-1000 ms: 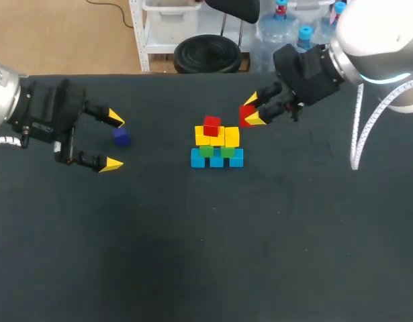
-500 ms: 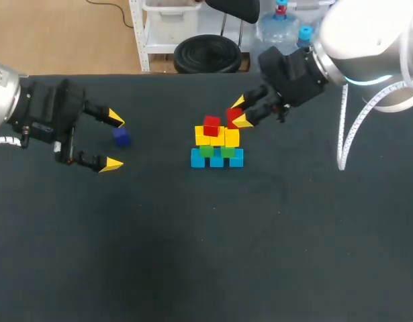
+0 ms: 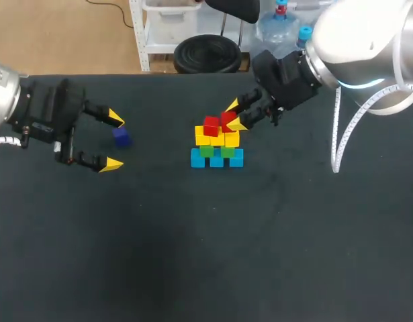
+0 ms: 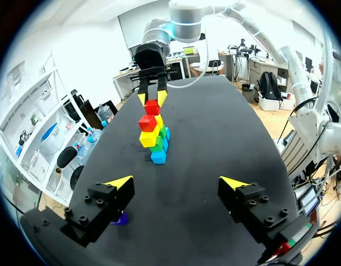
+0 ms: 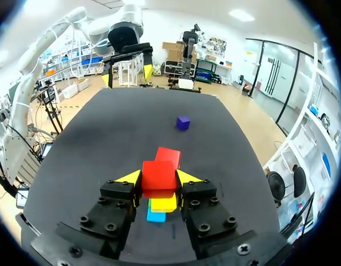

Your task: Place the blue cubes, place green cubes on the blue cubes, place the yellow cubes on the green cubes, then place the red cubes on the yellow cubes, and place purple cube on the red cubes.

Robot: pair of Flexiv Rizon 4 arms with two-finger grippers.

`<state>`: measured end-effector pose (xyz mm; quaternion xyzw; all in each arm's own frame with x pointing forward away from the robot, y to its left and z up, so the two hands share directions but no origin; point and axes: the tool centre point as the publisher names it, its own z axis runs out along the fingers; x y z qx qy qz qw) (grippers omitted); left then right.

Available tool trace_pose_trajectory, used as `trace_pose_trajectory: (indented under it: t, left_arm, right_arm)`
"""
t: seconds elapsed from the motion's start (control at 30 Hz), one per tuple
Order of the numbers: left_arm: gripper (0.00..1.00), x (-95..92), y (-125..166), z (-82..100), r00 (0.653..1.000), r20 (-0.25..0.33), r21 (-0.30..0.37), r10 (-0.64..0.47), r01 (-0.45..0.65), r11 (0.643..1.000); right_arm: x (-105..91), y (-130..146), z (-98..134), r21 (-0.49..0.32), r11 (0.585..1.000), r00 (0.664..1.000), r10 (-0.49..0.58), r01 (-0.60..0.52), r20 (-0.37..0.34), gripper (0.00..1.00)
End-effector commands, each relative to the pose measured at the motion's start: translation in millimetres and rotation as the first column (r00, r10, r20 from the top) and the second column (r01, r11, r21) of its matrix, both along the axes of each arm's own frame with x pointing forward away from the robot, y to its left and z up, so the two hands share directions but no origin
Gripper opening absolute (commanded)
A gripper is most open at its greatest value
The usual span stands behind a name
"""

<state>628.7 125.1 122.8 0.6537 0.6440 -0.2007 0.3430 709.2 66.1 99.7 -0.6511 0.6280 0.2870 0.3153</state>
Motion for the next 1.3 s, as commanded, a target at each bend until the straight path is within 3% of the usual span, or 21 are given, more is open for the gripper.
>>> trace_pose_trajectory:
  t: [0.03,1.3]
  left_arm:
    - [1.00,-0.7,1.3,-1.0,1.000,0.005,-0.005,-0.001,0.001,1.000]
    - [1.00,-0.7,1.3,-1.0,1.000,0.005,-0.005,-0.001,0.001,1.000]
  right_arm:
    - [1.7,2.2,-1.1,-0.001,1.000,1.000,0.003,-0.003,-0.003,0.00]
    - [3.1,3.1,-5.0,0.002,1.000,1.000,0.010,-0.010,-0.005,0.00]
